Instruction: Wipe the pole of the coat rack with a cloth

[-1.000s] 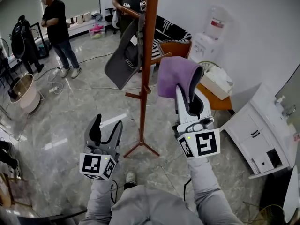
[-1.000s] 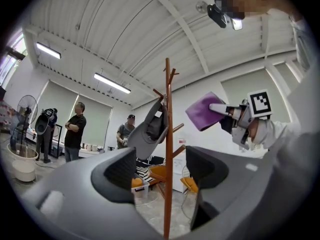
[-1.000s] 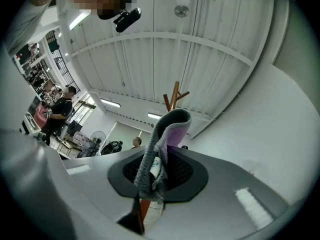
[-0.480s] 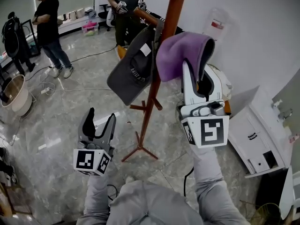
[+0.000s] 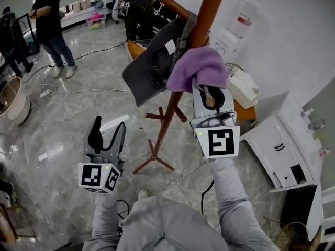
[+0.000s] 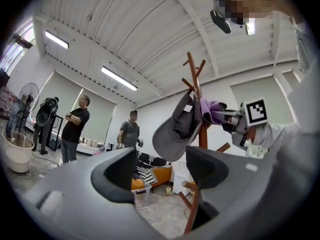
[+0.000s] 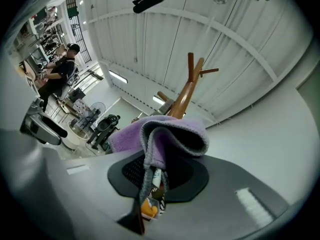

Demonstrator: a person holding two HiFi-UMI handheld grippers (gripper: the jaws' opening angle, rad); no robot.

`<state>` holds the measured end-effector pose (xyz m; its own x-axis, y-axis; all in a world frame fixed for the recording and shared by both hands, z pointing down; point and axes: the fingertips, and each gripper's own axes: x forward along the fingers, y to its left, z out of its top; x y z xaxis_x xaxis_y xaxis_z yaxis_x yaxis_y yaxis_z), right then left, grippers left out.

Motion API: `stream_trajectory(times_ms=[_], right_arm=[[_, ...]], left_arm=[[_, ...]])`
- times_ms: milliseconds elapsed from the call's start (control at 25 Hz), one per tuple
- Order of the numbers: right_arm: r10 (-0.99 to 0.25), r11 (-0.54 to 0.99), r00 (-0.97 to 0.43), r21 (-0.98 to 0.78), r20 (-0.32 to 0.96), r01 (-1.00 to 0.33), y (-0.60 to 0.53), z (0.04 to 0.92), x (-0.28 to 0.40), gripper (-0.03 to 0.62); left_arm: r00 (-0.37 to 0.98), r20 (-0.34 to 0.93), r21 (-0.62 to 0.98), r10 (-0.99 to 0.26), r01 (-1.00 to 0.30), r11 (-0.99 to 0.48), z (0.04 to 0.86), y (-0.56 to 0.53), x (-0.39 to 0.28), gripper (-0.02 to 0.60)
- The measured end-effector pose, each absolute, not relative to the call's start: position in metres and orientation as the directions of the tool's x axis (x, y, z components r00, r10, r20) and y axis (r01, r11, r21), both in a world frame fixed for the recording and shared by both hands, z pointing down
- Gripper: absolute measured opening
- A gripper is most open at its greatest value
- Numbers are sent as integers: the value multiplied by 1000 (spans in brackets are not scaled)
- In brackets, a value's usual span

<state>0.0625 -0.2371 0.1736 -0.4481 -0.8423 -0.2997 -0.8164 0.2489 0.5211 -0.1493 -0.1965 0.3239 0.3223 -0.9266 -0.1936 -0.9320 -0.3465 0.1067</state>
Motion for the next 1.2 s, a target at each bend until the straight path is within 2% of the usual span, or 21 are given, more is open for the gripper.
stream_trajectory(times_ms=[400,720,840,1200], right_arm=[[-875,260,-442,576,-199,-775,-244,215,65,52],[-887,238,-444,694,-131,-680,-230,245,62,52],[-867,255,-484,726,-121,-639,-226,261,56,52],[-878,331,-479,713,-8,-618,-228,306,75,52]], left_arm=[[345,-166,121,-924,-923,-367,334,-207,-138,339],[356,-159,123,-921,-918,-376,339,-205,-127,339],[357,-155,127,-921,-918,-377,341,-203,-126,338],[353,-150,132,-924,-919,-372,344,-194,-121,339]])
